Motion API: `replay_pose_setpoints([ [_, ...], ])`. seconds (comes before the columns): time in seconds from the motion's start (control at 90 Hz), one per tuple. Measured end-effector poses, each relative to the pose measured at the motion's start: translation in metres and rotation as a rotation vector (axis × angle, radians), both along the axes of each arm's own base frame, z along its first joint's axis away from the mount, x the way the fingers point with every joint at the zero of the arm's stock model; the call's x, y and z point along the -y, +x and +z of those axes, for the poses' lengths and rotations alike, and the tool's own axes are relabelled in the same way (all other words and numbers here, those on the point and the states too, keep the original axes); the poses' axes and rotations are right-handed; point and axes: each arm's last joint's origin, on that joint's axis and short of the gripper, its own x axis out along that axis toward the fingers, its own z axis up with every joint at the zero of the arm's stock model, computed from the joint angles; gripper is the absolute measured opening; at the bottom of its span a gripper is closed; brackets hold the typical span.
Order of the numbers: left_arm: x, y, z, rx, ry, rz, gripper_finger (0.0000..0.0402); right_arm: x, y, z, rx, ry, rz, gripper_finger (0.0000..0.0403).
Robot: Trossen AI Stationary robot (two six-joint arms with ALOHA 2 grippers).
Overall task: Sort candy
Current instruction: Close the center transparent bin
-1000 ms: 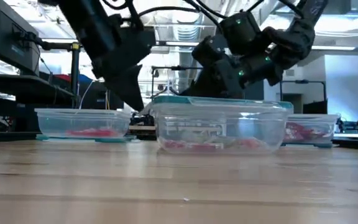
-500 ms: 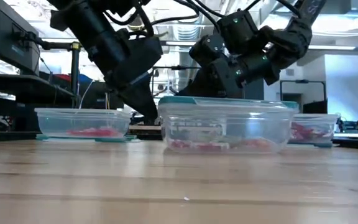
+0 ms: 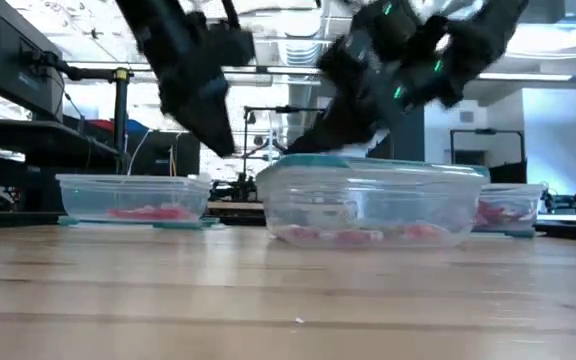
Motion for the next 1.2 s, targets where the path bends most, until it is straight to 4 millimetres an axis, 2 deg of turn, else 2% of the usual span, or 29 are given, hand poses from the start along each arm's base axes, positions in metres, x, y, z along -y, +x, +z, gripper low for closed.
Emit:
replay_pose_setpoints([
  [0.067,0.001,0.0,0.021,0.06,-0.008,-0.009,0.0092,0.0,-0.019,0.026,-0.027,-0.002,-0.009,0.0179],
  [0.144,-0.002,0.004,0.042,0.195,0.023,-0.008,0.0092,-0.001,-0.045,0.044,-0.115,-0.015,-0.05,0.0179],
  [0.256,-0.012,0.027,0.049,0.383,0.058,-0.051,0.0092,0.001,-0.079,0.057,-0.223,-0.013,-0.13,0.0179],
  [0.311,-0.018,0.042,0.043,0.451,0.033,-0.09,0.0092,0.003,-0.093,0.056,-0.253,0.0,-0.172,0.0179],
  [0.389,-0.026,0.063,0.026,0.498,-0.002,-0.135,0.0092,0.004,-0.108,0.044,-0.276,0.032,-0.218,0.0179],
  [0.478,-0.029,0.076,-0.002,0.429,0.008,-0.15,0.0092,0.003,-0.122,0.033,-0.267,0.07,-0.255,0.0179],
  [0.578,-0.029,0.081,-0.026,0.336,-0.014,-0.113,0.0092,0.002,-0.135,0.022,-0.271,0.106,-0.296,0.0179],
  [0.678,-0.023,0.075,-0.043,0.189,-0.046,-0.111,0.0092,0.0,-0.143,0.018,-0.266,0.126,-0.307,0.0179],
  [0.744,-0.017,0.069,-0.045,0.118,-0.047,-0.121,0.0092,0.0,-0.146,0.019,-0.252,0.129,-0.305,0.0179],
  [0.844,-0.009,0.052,-0.04,-0.009,-0.05,-0.146,0.0092,0.0,-0.148,0.02,-0.25,0.121,-0.301,0.0179],
  [0.989,0.0,0.026,-0.021,-0.114,-0.034,-0.181,0.0092,0.0,-0.15,0.024,-0.221,0.092,-0.28,0.0179],
  [1.056,0.001,0.021,-0.012,-0.075,-0.015,-0.162,0.0092,0.001,-0.147,0.025,-0.197,0.086,-0.273,0.0179],
  [1.2,-0.001,0.032,0.01,0.153,0.052,-0.113,0.0092,-0.001,-0.127,0.024,-0.095,0.062,-0.234,0.0179],
])
